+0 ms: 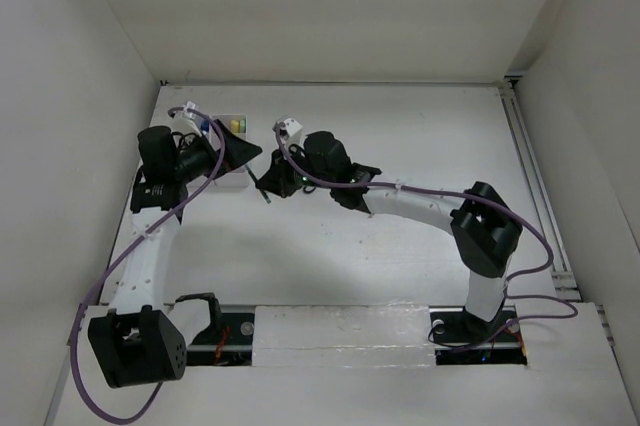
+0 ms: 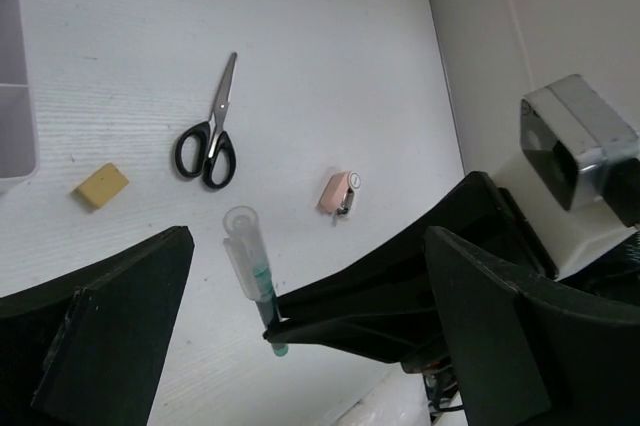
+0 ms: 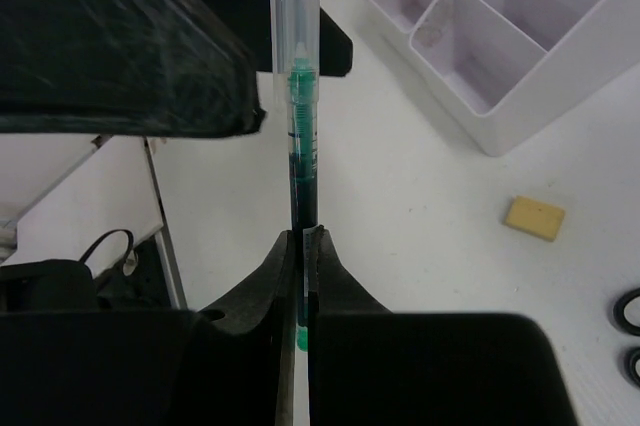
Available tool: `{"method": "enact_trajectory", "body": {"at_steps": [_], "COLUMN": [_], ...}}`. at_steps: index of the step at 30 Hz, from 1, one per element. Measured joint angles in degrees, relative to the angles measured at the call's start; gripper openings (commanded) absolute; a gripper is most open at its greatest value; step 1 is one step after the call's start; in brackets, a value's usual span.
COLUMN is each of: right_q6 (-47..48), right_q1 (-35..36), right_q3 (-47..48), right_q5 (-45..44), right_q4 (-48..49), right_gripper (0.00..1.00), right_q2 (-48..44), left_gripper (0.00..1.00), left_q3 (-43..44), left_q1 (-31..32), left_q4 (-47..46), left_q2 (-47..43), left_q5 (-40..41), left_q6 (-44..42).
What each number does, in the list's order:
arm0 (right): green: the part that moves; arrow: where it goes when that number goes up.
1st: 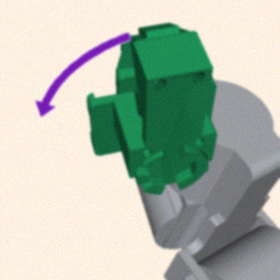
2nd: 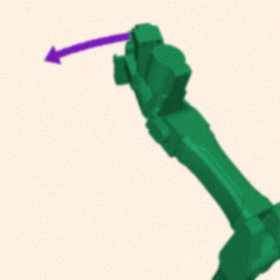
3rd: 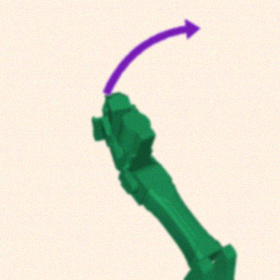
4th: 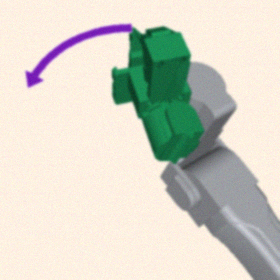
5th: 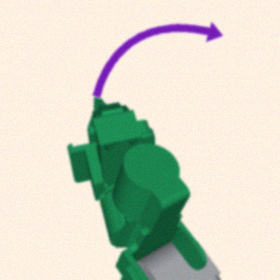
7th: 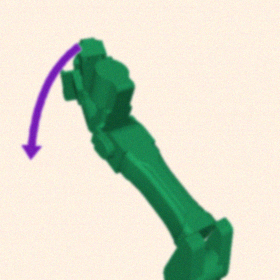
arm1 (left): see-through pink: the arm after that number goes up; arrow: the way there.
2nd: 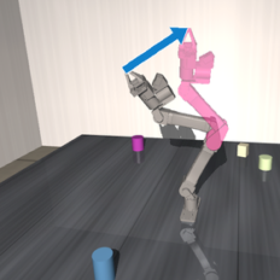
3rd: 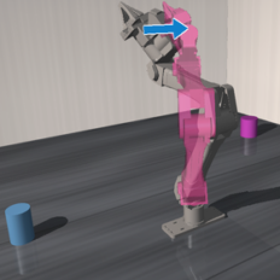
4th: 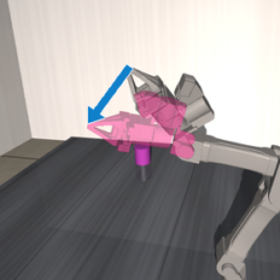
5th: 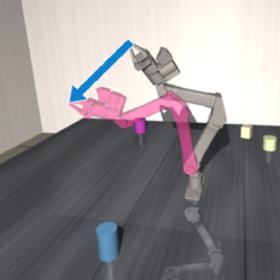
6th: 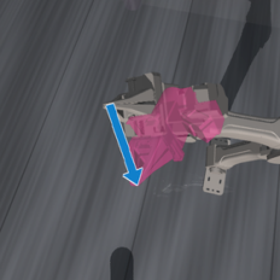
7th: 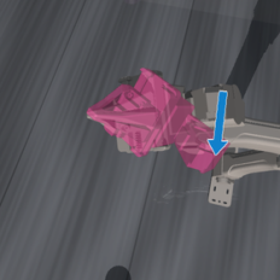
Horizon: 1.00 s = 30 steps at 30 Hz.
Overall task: Sort the stationery into containers
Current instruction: Pick up the pen from the center of the board, then place the pen in the storage box.
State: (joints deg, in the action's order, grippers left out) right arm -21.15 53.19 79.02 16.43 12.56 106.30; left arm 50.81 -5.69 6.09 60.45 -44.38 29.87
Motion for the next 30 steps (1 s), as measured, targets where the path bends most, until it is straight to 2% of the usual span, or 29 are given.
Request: {"method": "enact_trajectory", "body": {"at_steps": [3, 4, 5, 6, 8, 9, 12, 13, 14, 15, 16, 18, 21, 25, 30], "right_q6": [-0.3, -0.7, -0.9, -1.1, -1.4, -1.6, -1.9, -2.2, -2.3, -2.5, -3.0, -2.9, -3.3, -3.0, -1.5], "right_q1": [0.0, 0.0, -0.1, -0.1, -0.1, -0.1, -0.1, -0.1, -0.1, -0.2, -0.2, -0.2, -0.2, -0.7, -2.3], "right_q3": [0.0, 0.0, 0.0, 0.0, 0.0, 0.0, 0.1, 0.3, 0.7, 0.8, 0.9, 0.7, -1.7, -7.1, -15.7], "right_q5": [1.1, 1.4, 1.7, 2.0, 2.0, 2.0, 2.3, 2.6, 2.6, 2.7, 2.5, 1.6, -2.2, -8.6, -14.9], "right_q4": [1.4, 2.0, 2.6, 3.1, 3.9, 4.4, 5.0, 5.1, 5.0, 5.1, 5.1, 5.5, 5.4, 2.8, 0.0], "right_gripper": [0.0, 0.0, 0.0, 0.0, 0.0, 0.0, 0.0, 0.04, 0.22, 0.48, 0.99, 0.99, 0.99, 0.99, 0.99], "right_q2": [0.0, 0.0, -0.1, -0.1, -0.2, -0.2, -0.2, -0.2, -0.2, -0.2, -0.2, -0.5, -2.8, -8.9, -18.7], "left_gripper": [0.82, 0.73, 0.56, 0.47, 0.35, 0.24, 0.03, 0.0, 0.0, 0.0, 0.0, 0.0, 0.0, 0.0, 0.0], "left_q3": [-0.8, -1.0, -1.1, -1.3, -1.4, -1.4, -1.4, -1.4, -1.5, -1.5, -1.5, -1.5, -1.2, 2.5, 12.0], "left_q1": [0.0, 0.0, 0.0, 0.0, 0.0, 0.0, 0.0, 0.0, -0.3, -0.4, -0.3, -0.3, 0.0, 0.0, -1.5], "left_q4": [0.5, 0.5, 0.6, 0.6, 0.4, 0.2, -0.5, -0.6, -0.9, -1.2, -1.3, -1.6, -1.1, 2.2, 4.7], "left_q2": [-0.1, -0.2, -0.2, -0.2, -0.2, -0.3, -0.7, -0.9, -1.1, -1.2, -1.4, -1.6, -1.7, -0.5, 5.4], "left_q5": [0.5, 0.5, 0.4, 0.4, 0.2, 0.0, -0.3, 0.0, 0.0, 0.1, 0.5, 1.8, 8.5, 22.6, 39.0], "left_q6": [-0.5, -0.5, -0.4, -0.2, -0.3, -0.1, 0.4, 0.1, 0.4, 0.7, 1.1, 2.3, 4.3, 6.5, 7.9]}}
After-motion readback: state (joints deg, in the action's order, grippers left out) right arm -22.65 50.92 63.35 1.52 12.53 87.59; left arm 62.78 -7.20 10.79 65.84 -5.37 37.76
